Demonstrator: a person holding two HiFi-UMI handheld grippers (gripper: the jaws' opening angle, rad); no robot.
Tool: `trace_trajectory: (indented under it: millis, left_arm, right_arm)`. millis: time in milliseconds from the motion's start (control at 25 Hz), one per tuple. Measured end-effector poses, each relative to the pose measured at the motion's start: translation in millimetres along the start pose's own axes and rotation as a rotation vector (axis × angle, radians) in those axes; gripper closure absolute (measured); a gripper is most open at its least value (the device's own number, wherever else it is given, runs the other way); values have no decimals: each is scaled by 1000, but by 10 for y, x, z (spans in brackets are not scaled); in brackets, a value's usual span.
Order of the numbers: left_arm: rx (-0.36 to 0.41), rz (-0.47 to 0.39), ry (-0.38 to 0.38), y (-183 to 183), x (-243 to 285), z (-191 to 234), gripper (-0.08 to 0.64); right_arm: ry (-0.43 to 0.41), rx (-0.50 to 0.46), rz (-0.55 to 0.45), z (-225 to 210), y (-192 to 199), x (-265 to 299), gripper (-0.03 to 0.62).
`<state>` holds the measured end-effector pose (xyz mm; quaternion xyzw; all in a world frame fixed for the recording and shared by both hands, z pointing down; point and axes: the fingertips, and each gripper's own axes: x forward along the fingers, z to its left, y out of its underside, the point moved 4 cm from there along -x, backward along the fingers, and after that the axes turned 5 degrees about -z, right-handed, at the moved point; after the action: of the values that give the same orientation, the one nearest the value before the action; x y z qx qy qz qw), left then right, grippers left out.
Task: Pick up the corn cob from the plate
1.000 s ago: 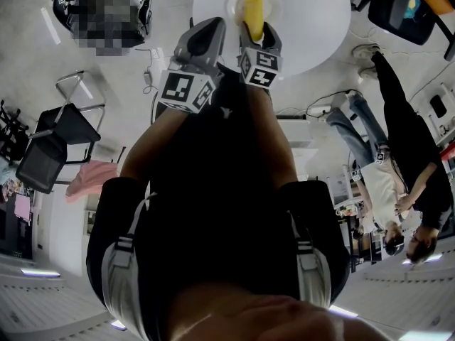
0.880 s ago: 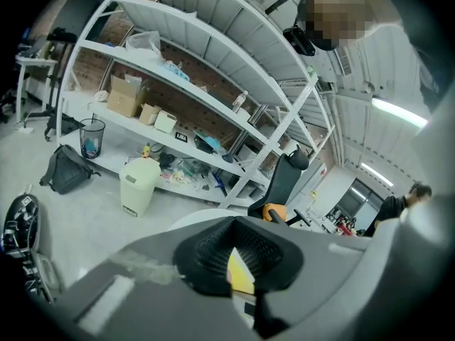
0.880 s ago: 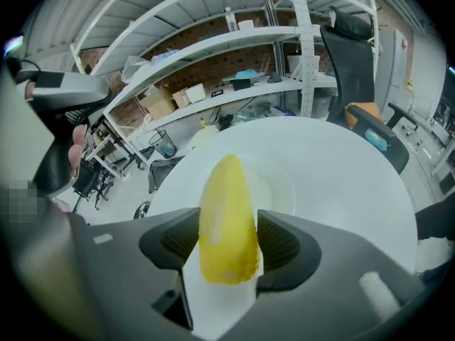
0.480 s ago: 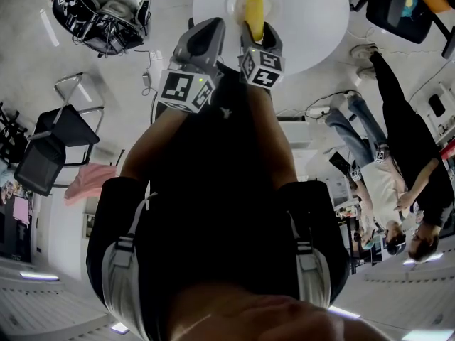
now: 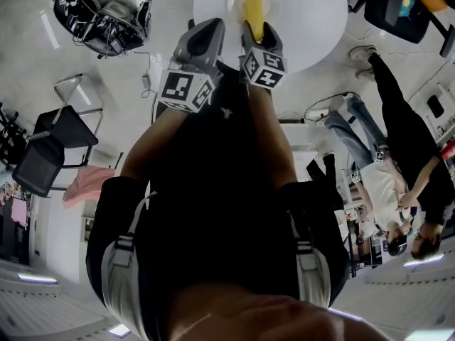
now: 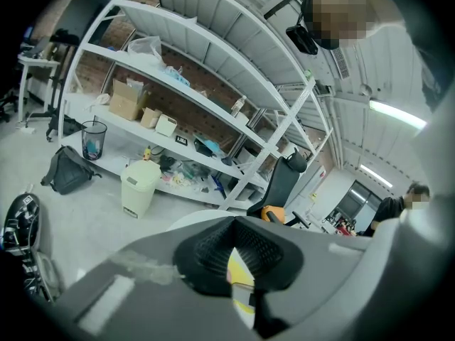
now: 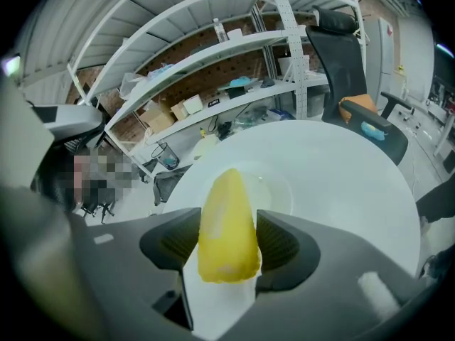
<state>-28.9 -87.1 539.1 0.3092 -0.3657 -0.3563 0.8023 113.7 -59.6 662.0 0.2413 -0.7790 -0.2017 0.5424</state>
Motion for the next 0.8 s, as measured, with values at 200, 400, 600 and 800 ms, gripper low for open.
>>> trace_trajectory:
  millis: [200, 400, 600, 800]
  left_arm:
    - [-1, -8, 1, -24, -30, -34, 555]
    - [5, -11, 7, -15, -61, -66, 555]
    - [5, -14, 14, -27, -92, -113, 555]
    - [8, -19, 19, -37, -124, -143, 555]
  right_arm:
    - [-6, 29, -18, 9, -44, -58, 341]
    - [-12, 63, -27, 5, -53, -97, 341]
    - [-15, 74, -40, 9, -88, -160, 342]
    - [-17, 62, -54, 29, -115, -222, 344]
